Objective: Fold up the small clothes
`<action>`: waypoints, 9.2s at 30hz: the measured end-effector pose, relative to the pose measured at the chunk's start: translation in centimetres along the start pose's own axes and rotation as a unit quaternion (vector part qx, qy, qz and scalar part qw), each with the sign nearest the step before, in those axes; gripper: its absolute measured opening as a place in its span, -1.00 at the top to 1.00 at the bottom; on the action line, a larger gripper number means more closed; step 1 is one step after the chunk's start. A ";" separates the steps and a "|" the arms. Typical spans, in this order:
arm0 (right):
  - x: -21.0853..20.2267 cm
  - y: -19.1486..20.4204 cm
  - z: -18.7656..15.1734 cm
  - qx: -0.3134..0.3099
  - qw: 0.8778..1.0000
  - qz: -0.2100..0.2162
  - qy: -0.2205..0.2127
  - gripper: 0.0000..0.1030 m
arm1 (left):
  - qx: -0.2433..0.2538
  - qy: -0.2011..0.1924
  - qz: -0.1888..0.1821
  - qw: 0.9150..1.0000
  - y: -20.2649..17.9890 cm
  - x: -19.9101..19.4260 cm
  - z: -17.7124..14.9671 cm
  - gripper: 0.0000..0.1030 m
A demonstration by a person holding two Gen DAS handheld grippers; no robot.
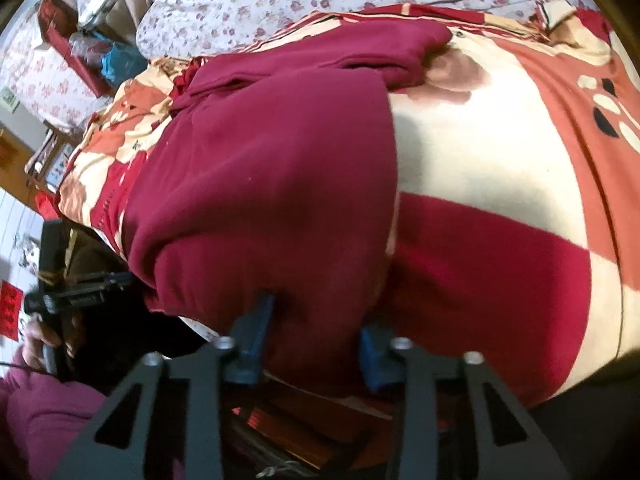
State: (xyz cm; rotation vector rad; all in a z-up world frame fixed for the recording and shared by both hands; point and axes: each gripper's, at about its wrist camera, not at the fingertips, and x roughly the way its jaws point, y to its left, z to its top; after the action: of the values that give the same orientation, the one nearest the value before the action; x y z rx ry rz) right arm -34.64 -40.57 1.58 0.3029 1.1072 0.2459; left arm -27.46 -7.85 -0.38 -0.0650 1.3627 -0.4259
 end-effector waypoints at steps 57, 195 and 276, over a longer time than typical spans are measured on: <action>1.0 -0.4 -2.7 0.060 0.995 0.052 0.053 0.01 | -0.054 0.012 -0.054 0.997 2.9 -0.1 -0.1 1.00; 1.4 -2.2 18.2 0.016 0.996 -0.060 -0.068 0.17 | -0.009 -0.118 -0.093 0.989 5.5 -3.5 24.7 0.75; 23.3 18.8 34.6 -0.165 0.982 -0.084 0.022 -0.01 | -0.116 -0.209 -0.181 0.954 7.9 -0.2 19.4 0.55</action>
State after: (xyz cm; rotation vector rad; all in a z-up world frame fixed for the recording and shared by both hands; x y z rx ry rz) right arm 5.76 -19.13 3.11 -0.0919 1.1085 0.2819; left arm -6.92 -4.33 1.70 -0.5771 0.9733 -0.5221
